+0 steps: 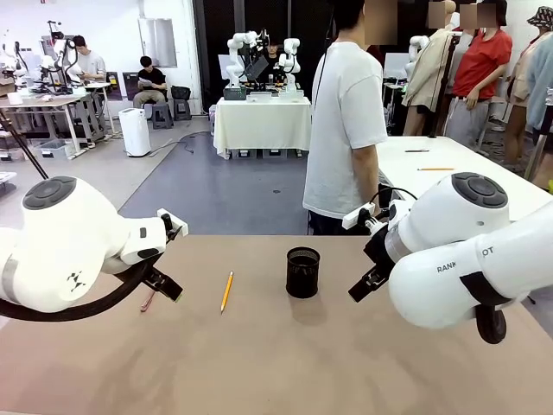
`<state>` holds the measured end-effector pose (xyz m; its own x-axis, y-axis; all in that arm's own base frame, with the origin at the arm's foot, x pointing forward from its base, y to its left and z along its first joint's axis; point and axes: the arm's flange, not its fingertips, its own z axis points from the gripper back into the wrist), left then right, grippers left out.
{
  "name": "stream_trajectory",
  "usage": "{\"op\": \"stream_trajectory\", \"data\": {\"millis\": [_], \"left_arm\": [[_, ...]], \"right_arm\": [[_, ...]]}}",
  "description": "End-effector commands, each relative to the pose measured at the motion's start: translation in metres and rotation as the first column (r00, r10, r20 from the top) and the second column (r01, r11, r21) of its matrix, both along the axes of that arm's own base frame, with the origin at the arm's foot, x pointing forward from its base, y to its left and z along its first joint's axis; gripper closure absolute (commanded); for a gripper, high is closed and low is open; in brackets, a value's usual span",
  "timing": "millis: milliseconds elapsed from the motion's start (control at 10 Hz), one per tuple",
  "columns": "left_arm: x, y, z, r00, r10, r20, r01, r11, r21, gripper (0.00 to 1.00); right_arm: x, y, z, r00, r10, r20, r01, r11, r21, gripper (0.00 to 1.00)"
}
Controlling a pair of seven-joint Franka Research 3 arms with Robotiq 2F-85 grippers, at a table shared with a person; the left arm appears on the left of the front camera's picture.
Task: Place the pens into the pen holder.
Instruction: Pick up a writing instrument from the table and place it into the Pen holder.
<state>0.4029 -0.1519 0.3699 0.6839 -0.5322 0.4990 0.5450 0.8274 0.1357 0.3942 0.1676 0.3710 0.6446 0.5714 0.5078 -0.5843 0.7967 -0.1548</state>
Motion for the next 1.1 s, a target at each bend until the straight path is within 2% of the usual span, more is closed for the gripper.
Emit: {"op": "stream_trajectory", "data": {"millis": [0,800,900,1000], "left_arm": [[0.0000,0.0000,0.0002,1.000,0.000,0.000,0.000,1.000,0.000,0.00],[0.0000,0.0000,0.0000,1.000,0.000,0.000,0.000,1.000,0.000,0.00],[-0.0026,0.0013,0.0055,0.996,-0.058,-0.071,0.056,0.998,-0.031,0.00],[-0.0024,0.0038,0.0098,0.990,-0.091,-0.108,0.086,0.995,-0.049,0.00]], "right_arm": [[0.0000,0.0000,0.0000,1.000,0.000,0.000,0.000,1.000,0.001,0.00],[0.0000,0.0000,0.0000,1.000,0.000,0.000,0.000,1.000,0.000,0.00],[-0.0018,0.0016,0.0006,0.999,0.021,-0.045,-0.019,1.000,0.025,0.00],[-0.0009,0.0031,0.0020,0.997,0.041,-0.072,-0.037,0.998,0.048,0.00]]}}
